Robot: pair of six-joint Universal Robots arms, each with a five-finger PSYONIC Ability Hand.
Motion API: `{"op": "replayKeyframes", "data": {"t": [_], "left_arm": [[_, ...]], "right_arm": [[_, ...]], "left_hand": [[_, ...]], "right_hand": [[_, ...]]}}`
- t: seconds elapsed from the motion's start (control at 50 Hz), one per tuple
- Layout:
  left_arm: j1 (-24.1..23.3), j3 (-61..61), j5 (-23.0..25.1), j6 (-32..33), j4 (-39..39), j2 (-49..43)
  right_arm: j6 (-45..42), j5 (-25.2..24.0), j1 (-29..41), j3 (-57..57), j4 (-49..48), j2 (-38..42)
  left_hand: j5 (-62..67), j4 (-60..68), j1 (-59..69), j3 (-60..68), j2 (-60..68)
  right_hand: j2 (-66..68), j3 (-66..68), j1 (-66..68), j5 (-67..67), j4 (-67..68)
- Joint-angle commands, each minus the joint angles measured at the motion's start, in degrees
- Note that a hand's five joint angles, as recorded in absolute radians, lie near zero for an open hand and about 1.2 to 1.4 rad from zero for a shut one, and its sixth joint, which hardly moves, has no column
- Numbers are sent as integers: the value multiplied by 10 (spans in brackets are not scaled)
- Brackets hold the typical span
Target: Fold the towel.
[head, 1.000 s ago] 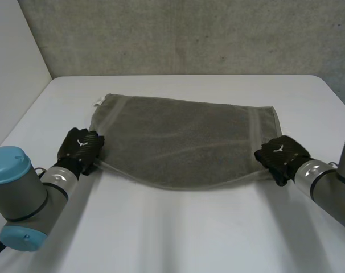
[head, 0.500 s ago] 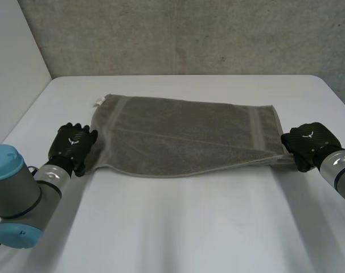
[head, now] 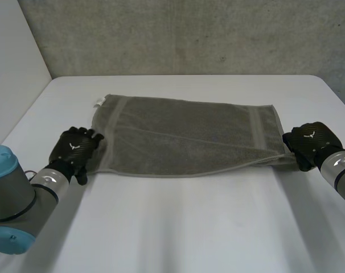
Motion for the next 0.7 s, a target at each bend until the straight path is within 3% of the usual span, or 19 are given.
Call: {"op": "replayKeyframes", "data": {"t": [0.02,0.7], "left_arm": [[0,15,36,-40,-7,-9],[-7,103,38,-54,-2,-101]], "right_arm": [[0,0,0,0,0,4],[0,-1,1,2,-7,19]], "left_hand": [[18,16,15,16,16],[127,125,124,125,126]], "right_hand": [[30,29,32,24,31],[30,29,32,24,31]]}}
